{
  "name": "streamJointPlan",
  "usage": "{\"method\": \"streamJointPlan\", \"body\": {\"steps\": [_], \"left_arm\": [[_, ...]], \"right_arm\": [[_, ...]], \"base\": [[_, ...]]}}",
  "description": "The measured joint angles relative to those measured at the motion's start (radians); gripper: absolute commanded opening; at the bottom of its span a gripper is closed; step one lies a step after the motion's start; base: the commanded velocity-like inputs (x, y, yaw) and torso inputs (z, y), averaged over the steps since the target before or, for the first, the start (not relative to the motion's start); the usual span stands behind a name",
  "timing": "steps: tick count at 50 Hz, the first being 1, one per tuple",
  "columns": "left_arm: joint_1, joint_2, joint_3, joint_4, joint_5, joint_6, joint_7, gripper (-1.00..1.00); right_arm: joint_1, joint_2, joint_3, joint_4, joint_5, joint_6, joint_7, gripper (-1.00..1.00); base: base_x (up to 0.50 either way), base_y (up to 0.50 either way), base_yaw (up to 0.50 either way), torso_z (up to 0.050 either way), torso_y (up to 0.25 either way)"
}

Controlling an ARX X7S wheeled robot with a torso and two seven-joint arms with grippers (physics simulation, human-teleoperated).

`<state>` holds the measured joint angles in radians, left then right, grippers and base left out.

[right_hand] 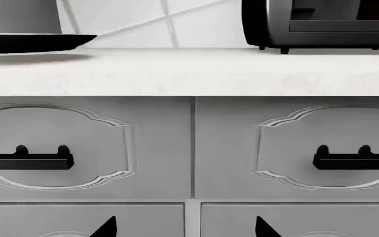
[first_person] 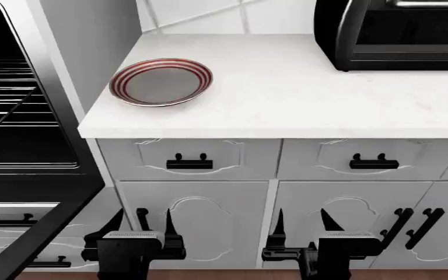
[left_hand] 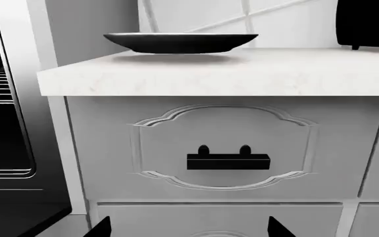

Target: Pick the sweet potato from the top rack in the oven and place it on the plate on the counter.

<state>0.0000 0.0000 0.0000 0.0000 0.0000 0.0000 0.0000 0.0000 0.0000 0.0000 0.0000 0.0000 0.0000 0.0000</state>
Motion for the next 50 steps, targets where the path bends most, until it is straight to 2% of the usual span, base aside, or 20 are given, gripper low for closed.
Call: {"method": "streamJointPlan", "body": {"steps": [15,22,29,36,41,45,50], "left_arm": [[-0.001,-0.028,0.032,0.008,-0.028,0.002,-0.054,1.00],[-0.021,-0.043,0.036,0.116,-0.047,-0.082,-0.093,1.00],[-0.172,-0.059,0.030,0.404,-0.081,-0.384,-0.141,1.00],[-0.489,-0.057,0.000,0.692,-0.135,-0.811,-0.190,1.00],[-0.738,-0.051,-0.030,0.831,-0.187,-1.082,-0.222,1.00],[-0.903,-0.056,-0.062,0.899,-0.269,-1.242,-0.271,1.00],[-1.049,-0.076,-0.111,0.941,-0.451,-1.370,-0.391,1.00]], "right_arm": [[0.008,0.028,-0.034,0.004,0.015,0.030,0.051,1.00],[0.022,0.044,-0.033,-0.130,0.046,0.153,0.082,1.00],[0.155,0.067,-0.015,-0.419,0.106,0.456,0.116,1.00],[0.441,0.068,0.052,-0.710,0.211,0.877,0.145,1.00],[0.686,0.078,0.133,-0.839,0.362,1.142,0.210,1.00],[0.832,0.094,0.201,-0.897,0.522,1.282,0.299,1.00],[0.955,0.117,0.268,-0.936,0.693,1.392,0.407,1.00]], "base": [[0.00,0.00,0.00,0.000,0.000],[0.00,0.00,0.00,0.000,0.000],[0.00,0.00,0.00,0.000,0.000],[0.00,0.00,0.00,0.000,0.000],[0.00,0.00,0.00,0.000,0.000],[0.00,0.00,0.00,0.000,0.000],[-0.08,0.44,0.00,0.000,0.000]]}}
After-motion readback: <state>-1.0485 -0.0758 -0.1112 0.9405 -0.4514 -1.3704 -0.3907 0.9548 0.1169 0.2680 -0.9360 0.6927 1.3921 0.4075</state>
